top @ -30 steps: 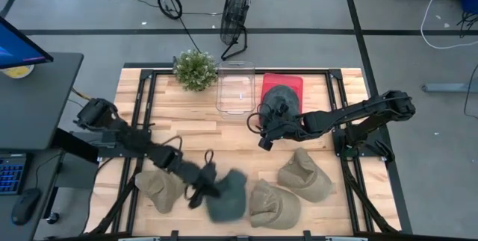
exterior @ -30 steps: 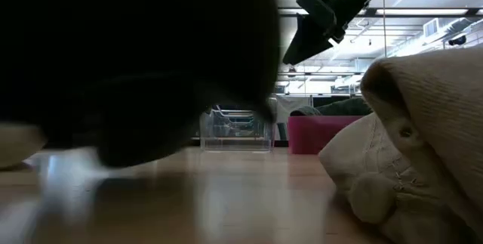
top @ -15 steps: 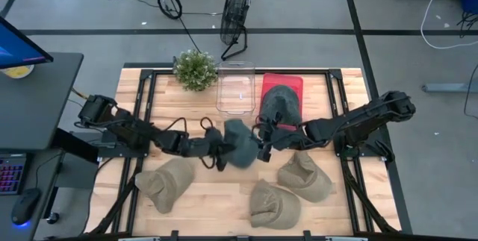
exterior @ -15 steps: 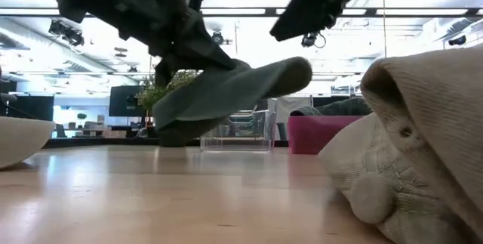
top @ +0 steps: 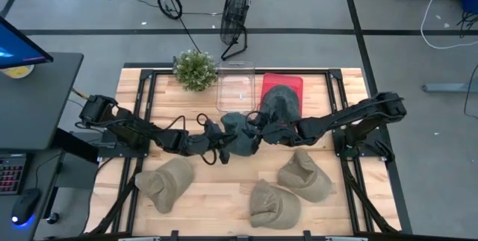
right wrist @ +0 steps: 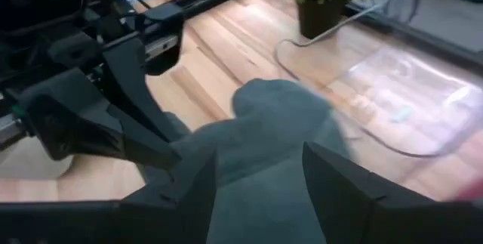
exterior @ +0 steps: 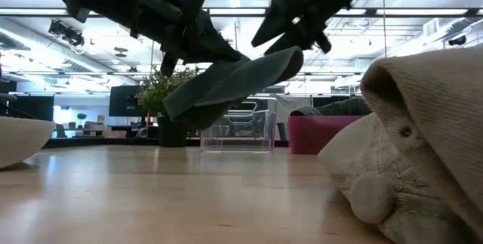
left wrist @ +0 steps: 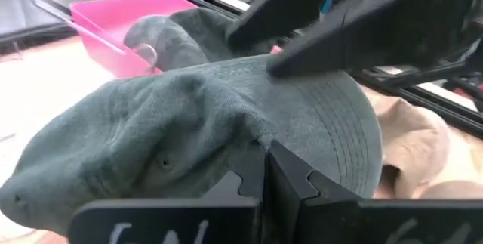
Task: Pick & Place hat
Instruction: Put the black cap into the red bin
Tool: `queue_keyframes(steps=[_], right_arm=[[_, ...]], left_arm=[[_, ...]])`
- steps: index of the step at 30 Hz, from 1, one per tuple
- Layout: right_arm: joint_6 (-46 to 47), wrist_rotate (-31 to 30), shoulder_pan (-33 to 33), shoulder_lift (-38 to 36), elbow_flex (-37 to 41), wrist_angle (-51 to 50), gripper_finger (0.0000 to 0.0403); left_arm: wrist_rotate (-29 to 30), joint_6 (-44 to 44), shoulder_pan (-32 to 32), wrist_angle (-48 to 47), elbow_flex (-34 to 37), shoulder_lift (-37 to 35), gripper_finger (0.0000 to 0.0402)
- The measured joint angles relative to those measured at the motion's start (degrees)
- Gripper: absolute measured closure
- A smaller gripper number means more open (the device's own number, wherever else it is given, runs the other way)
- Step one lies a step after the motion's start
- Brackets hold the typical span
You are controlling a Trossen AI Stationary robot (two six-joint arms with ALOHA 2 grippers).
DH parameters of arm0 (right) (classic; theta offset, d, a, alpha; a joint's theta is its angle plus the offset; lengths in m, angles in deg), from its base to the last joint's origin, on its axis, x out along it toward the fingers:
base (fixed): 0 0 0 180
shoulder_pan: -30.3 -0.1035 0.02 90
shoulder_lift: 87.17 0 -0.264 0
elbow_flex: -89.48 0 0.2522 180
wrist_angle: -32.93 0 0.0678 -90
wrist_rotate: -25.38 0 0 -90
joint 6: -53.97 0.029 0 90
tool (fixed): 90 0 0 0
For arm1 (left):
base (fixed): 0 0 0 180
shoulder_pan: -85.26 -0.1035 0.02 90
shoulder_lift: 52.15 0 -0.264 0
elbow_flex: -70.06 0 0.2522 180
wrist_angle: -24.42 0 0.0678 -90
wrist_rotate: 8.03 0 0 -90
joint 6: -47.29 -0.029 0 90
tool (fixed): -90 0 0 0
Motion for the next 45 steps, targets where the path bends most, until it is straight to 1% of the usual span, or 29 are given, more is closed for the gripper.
queue_keyframes(steps=[4,8,11,13,16,19,21,23,25,31,36,38,40,42,45], right_arm=[[-1.5,0.06,0.25,1.56,0.0,3.36,0.0204],[1.01,0.98,0.79,1.77,0.0,6.53,0.0204],[3.17,1.54,1.23,1.77,0.0,6.42,0.0204],[2.99,1.53,1.27,1.78,0.0,6.4,0.0204],[1.19,1.6,1.12,2.16,0.0,5.7,0.0204],[1.06,2.36,1.14,2.14,0.0,6.0,0.0204],[0.56,2.57,1.14,2.14,0.0,5.83,0.0204],[-0.29,2.57,1.14,2.14,0.0,5.92,0.0204],[-0.64,2.62,1.14,2.14,0.0,5.81,0.0204],[-1.86,5.45,1.16,2.14,0.0,5.32,0.0204],[-10.61,5.54,1.05,0.98,0.0,2.5,0.0205],[-10.78,5.64,0.73,-0.97,0.0,1.31,0.0208],[-8.61,6.94,0.39,-3.6,0.0,-2.44,0.0212],[-4.33,8.04,0.01,-6.06,-0.02,-8.51,0.0215],[0.72,8.0,-0.66,-8.83,-0.02,-16.28,0.0219]], left_arm=[[0.33,-0.01,-0.1,-1.7,0.0,0.01,0.0394],[0.3,0.47,-0.1,-2.14,0.0,0.01,0.0393],[0.33,0.45,-0.09,-2.04,-0.02,0.01,0.0392],[0.3,0.84,0.45,-2.3,0.0,0.01,0.0393],[0.31,5.05,2.09,-4.84,0.0,0.03,0.0394],[0.2,10.24,4.27,-5.22,0.0,0.08,0.0394],[0.85,9.47,5.99,-4.21,0.0,0.08,0.0393],[3.1,8.59,7.55,-2.57,0.0,0.08,0.0395],[3.96,8.46,8.54,-1.19,0.0,0.08,0.0397],[4.68,11.56,7.9,-3.48,0.0,1.13,0.0393],[4.61,9.94,7.34,-0.97,0.01,3.97,0.0397],[5.91,9.62,6.94,-0.93,0.0,4.14,0.0396],[9.13,7.88,6.68,-0.1,0.0,4.1,0.0394],[13.36,3.88,6.69,2.2,0.0,3.93,0.0394],[16.09,-2.62,6.81,7.82,-0.02,3.68,0.0397]])
